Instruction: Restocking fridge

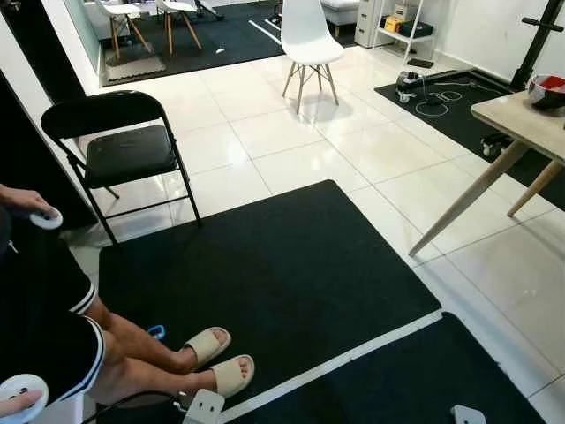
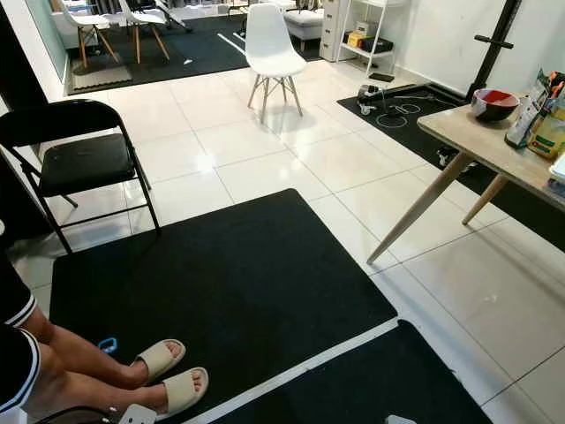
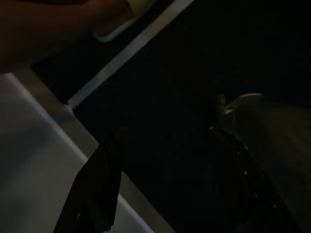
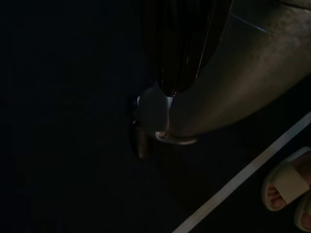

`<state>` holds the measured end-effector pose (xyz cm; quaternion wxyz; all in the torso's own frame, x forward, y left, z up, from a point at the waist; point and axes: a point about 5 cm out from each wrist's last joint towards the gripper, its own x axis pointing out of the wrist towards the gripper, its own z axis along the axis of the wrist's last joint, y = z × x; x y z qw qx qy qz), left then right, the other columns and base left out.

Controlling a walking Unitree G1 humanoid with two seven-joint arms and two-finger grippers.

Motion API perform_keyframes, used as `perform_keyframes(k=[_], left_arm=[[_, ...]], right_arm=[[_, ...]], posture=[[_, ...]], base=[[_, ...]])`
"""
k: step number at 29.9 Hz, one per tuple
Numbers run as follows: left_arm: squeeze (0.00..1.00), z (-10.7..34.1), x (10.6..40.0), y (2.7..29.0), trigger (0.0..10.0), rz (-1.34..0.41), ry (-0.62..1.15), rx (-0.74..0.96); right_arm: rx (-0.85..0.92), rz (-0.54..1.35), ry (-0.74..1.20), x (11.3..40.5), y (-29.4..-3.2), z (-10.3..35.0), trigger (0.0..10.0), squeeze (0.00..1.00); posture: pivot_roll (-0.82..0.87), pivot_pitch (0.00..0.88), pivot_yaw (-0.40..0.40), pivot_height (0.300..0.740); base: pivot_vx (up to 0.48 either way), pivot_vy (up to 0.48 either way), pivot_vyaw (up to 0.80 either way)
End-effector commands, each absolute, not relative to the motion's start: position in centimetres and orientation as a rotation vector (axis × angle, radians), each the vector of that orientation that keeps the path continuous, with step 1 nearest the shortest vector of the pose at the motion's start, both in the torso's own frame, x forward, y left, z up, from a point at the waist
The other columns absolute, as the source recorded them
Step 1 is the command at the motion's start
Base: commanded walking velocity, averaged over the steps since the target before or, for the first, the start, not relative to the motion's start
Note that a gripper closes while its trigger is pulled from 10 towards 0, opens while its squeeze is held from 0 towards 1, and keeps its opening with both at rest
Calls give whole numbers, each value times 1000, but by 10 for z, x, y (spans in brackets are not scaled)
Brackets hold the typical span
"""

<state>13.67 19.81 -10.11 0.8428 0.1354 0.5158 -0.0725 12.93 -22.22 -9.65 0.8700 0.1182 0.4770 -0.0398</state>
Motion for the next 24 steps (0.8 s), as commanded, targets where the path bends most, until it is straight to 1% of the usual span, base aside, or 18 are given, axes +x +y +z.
perform_keyframes(k=[1, 16, 24], left_arm=[[0, -102, 131, 203, 10000, -158, 1115, 305], [0, -101, 132, 211, 10000, -154, 1118, 322], [0, -102, 129, 208, 10000, -156, 1123, 313]], right_arm=[[263, -93, 1014, 124, -223, -98, 10000, 0], [301, -78, 998, 129, -217, -98, 10000, 0], [298, -77, 995, 130, -217, -97, 10000, 0]], posture=[[-28, 40, -6, 740], [-11, 34, 3, 740], [-11, 34, -1, 740]], base=[[0, -416, 0], [0, -418, 0], [0, -419, 0]])
